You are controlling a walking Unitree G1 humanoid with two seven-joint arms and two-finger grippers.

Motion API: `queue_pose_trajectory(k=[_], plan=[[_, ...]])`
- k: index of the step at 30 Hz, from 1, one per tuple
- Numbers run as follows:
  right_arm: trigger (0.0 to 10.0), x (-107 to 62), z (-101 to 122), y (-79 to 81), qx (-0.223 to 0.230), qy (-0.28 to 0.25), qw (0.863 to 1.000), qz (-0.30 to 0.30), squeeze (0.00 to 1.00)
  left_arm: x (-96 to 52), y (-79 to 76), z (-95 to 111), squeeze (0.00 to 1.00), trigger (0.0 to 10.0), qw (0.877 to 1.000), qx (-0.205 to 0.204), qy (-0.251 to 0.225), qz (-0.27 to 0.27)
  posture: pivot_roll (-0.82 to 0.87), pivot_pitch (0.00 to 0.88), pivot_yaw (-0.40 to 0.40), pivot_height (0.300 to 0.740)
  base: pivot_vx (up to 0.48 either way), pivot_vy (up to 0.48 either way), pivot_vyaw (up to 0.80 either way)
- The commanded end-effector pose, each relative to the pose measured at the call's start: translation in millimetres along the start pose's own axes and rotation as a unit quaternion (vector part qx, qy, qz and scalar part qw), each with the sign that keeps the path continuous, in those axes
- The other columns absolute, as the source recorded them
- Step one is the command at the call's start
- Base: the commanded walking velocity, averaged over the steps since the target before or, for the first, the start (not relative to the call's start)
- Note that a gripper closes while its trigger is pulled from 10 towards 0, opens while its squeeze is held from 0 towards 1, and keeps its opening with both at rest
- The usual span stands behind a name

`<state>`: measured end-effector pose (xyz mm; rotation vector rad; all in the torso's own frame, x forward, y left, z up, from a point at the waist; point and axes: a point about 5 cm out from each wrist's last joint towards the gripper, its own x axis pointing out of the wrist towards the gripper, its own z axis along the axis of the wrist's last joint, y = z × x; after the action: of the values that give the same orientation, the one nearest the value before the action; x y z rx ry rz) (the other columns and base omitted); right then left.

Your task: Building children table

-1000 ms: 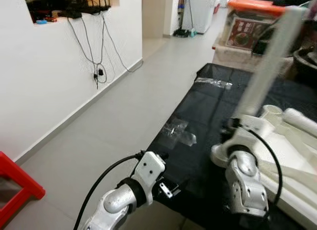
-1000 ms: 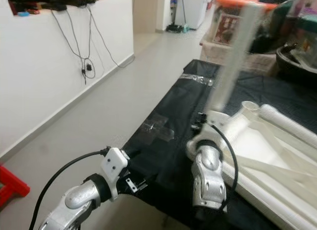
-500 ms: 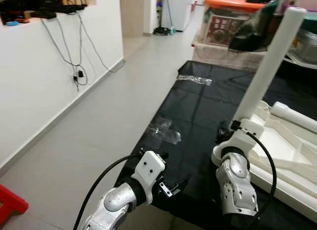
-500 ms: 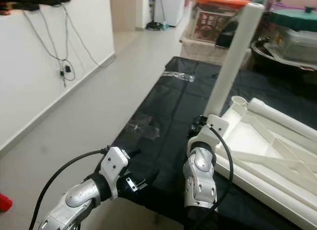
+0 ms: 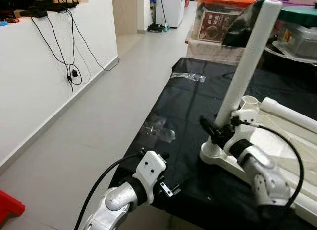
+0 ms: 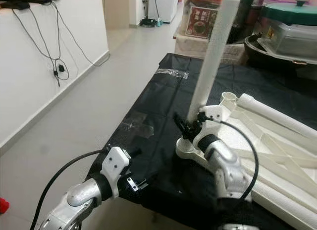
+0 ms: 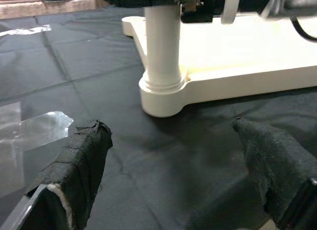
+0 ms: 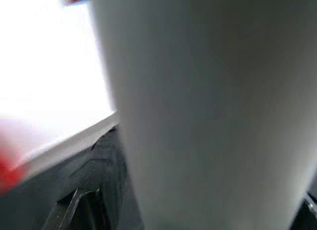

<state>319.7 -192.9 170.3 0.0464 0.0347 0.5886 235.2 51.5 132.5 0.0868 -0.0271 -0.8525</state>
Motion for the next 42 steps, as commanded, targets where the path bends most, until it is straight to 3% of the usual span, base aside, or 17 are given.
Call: queue_pose_trajectory(k=[1, 10, 11, 17, 19, 23, 24, 25, 26, 27, 29, 31, 33, 38, 39, 41, 42], plan=[[10.0, 15.3, -2.1, 27.0, -0.005, 0.014, 0.991, 0.131, 0.00, 1.4, -1.0, -1.8, 0.00, 10.0, 1.000, 0.002, 0.001, -0.001, 0.17, 0.000, -0.073, 0.740, 0.000, 0.000, 0.00], [10.0, 26.3, -7.1, 41.1, -0.028, 0.078, 0.956, 0.281, 0.00, 0.8, -1.1, -2.3, 0.00, 10.0, 1.000, 0.003, 0.002, 0.000, 0.19, 0.000, -0.081, 0.740, 0.000, 0.000, 0.00], [0.0, 29.1, -9.8, 43.0, -0.035, 0.084, 0.954, 0.285, 0.00, 0.5, -1.1, -2.6, 0.00, 10.0, 1.000, 0.003, 0.002, 0.000, 0.19, 0.000, -0.084, 0.740, 0.000, 0.000, 0.00], [0.0, 42.8, -11.9, 28.2, -0.049, 0.033, 0.991, 0.118, 0.00, -0.8, -1.6, -3.7, 0.00, 10.0, 1.000, 0.001, 0.003, 0.002, 0.19, 0.000, -0.077, 0.740, 0.000, 0.000, 0.00], [0.0, 43.2, -11.3, 25.0, -0.045, 0.023, 0.995, 0.089, 0.00, -1.0, -1.6, -3.8, 0.00, 10.0, 1.000, 0.001, 0.003, 0.003, 0.19, 0.000, -0.077, 0.740, 0.000, 0.000, 0.00], [0.0, 37.7, -8.7, 1.9, -0.011, -0.006, 0.996, -0.091, 0.00, -1.5, -1.5, -4.2, 0.00, 10.0, 1.000, 0.000, 0.003, 0.003, 0.18, 0.000, -0.072, 0.740, 0.000, 0.000, 0.00], [0.0, 31.9, -9.5, -8.7, 0.000, -0.008, 0.982, -0.186, 0.00, -1.7, -1.3, -4.3, 0.00, 10.0, 1.000, 0.000, 0.003, 0.004, 0.17, 0.000, -0.070, 0.740, 0.000, 0.000, 0.00], [0.0, 31.9, -9.5, -8.7, 0.000, -0.008, 0.982, -0.186, 0.00, -1.7, -1.3, -4.3, 0.00, 10.0, 1.000, 0.000, 0.003, 0.004, 0.17, 0.000, -0.070, 0.740, 0.000, 0.000, 0.00], [0.0, 10.6, -15.2, -25.1, 0.016, -0.001, 0.923, -0.385, 0.00, -1.8, -1.1, -4.5, 0.00, 10.0, 1.000, 0.000, 0.003, 0.004, 0.17, 0.000, -0.070, 0.740, 0.000, 0.000, 0.00], [0.0, 10.6, -15.2, -25.1, 0.016, -0.001, 0.923, -0.385, 0.00, -1.8, -1.1, -4.5, 0.00, 10.0, 1.000, 0.000, 0.003, 0.004, 0.17, 0.000, -0.070, 0.740, 0.000, 0.000, 0.00], [0.0, -8.3, -20.4, -23.8, 0.033, -0.012, 0.871, -0.490, 0.00, -1.8, -1.1, -4.5, 0.00, 10.0, 1.000, 0.000, 0.003, 0.004, 0.17, 0.000, -0.070, 0.740, 0.000, 0.000, 0.00], [0.0, -8.3, -20.4, -23.8, 0.033, -0.012, 0.871, -0.490, 0.00, -1.8, -1.1, -4.5, 0.00, 10.0, 1.000, 0.000, 0.003, 0.004, 0.17, 0.000, -0.070, 0.740, 0.000, 0.000, 0.00], [0.0, -8.2, -28.3, -3.8, 0.074, -0.029, 0.850, -0.521, 0.00, -1.2, -0.9, -3.9, 0.00, 10.0, 1.000, 0.000, 0.003, 0.003, 0.16, 0.000, -0.065, 0.740, 0.000, 0.000, 0.00], [0.0, 4.0, -34.6, 18.5, 0.108, -0.040, 0.846, -0.520, 0.00, -0.6, -0.6, -3.6, 0.00, 10.0, 1.000, 0.000, 0.002, 0.002, 0.17, 0.000, -0.070, 0.740, 0.000, 0.000, 0.00], [8.0, 14.0, -34.6, 27.1, 0.119, -0.047, 0.857, -0.500, 0.00, -0.7, -0.5, -3.5, 0.00, 10.0, 1.000, 0.000, 0.002, 0.002, 0.17, 0.000, -0.069, 0.740, 0.000, 0.000, 0.00], [8.0, 14.0, -34.6, 27.1, 0.119, -0.047, 0.857, -0.500, 0.00, -0.7, -0.5, -3.5, 0.00, 10.0, 1.000, 0.000, 0.002, 0.002, 0.17, 0.000, -0.069, 0.740, 0.000, 0.000, 0.00], [10.0, 22.0, -31.6, 32.8, 0.114, -0.060, 0.874, -0.468, 0.27, -0.8, -0.3, -3.6, 0.00, 10.0, 1.000, 0.000, 0.002, 0.002, 0.17, 0.000, -0.068, 0.740, 0.000, 0.000, 0.00]])
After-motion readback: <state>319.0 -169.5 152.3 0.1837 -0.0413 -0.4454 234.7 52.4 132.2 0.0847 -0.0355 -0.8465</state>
